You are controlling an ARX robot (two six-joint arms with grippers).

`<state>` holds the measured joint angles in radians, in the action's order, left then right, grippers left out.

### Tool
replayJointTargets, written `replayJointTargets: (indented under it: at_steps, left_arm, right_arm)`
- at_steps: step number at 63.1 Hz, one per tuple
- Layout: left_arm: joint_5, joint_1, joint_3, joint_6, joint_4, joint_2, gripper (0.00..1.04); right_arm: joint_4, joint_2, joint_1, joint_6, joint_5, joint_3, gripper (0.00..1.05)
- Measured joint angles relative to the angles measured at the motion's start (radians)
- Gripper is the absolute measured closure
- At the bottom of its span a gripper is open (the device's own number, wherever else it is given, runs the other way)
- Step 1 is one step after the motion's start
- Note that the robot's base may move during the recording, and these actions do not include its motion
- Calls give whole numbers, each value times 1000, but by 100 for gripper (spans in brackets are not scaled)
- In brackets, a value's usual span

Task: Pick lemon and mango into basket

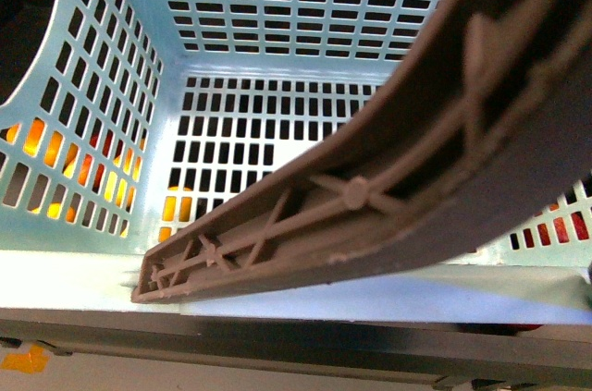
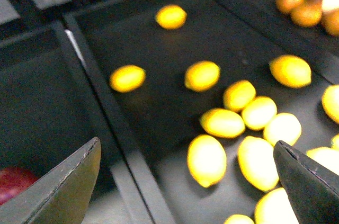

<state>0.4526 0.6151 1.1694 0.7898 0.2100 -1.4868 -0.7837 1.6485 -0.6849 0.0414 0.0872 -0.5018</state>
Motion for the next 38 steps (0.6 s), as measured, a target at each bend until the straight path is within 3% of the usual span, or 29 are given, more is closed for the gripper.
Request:
replayJointTargets:
  at_steps: [18,38]
  left_arm:
    - [-1,0,0,0,0,0,99]
    - [0,0,0,0,0,0,99]
  right_arm:
    - [64,483,-106,-62,-25,-283,9]
    - [150,687,-98,-48,-30,-484,9]
